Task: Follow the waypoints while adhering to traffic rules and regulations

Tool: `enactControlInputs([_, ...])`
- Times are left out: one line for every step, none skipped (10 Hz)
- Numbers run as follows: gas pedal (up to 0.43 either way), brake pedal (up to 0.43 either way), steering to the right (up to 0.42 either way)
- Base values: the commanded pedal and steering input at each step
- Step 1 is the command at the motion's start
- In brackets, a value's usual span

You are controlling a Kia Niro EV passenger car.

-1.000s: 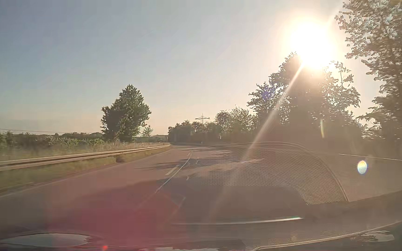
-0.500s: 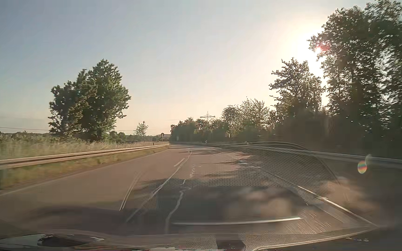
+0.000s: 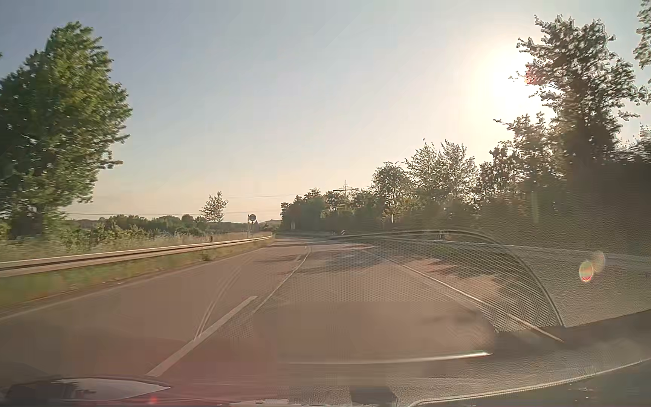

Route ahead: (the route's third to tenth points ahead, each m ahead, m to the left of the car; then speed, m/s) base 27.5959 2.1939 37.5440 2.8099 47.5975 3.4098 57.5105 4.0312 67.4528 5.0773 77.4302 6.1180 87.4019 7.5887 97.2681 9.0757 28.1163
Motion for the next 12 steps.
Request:
enactControlInputs([0.000, 0.000, -0.012])
enactControlInputs([0.000, 0.000, -0.013])
enactControlInputs([0.000, 0.000, -0.014])
enactControlInputs([0.000, 0.000, -0.014])
enactControlInputs([0.000, 0.000, -0.013])
enactControlInputs([0.000, 0.000, -0.013])
enactControlInputs([0.000, 0.000, -0.013])
enactControlInputs([0.000, 0.000, -0.013])
enactControlInputs([0.000, 0.000, -0.012])
enactControlInputs([0.000, 0.000, -0.012])
enactControlInputs([0.000, 0.000, -0.012])
enactControlInputs([0.000, 0.000, -0.011])
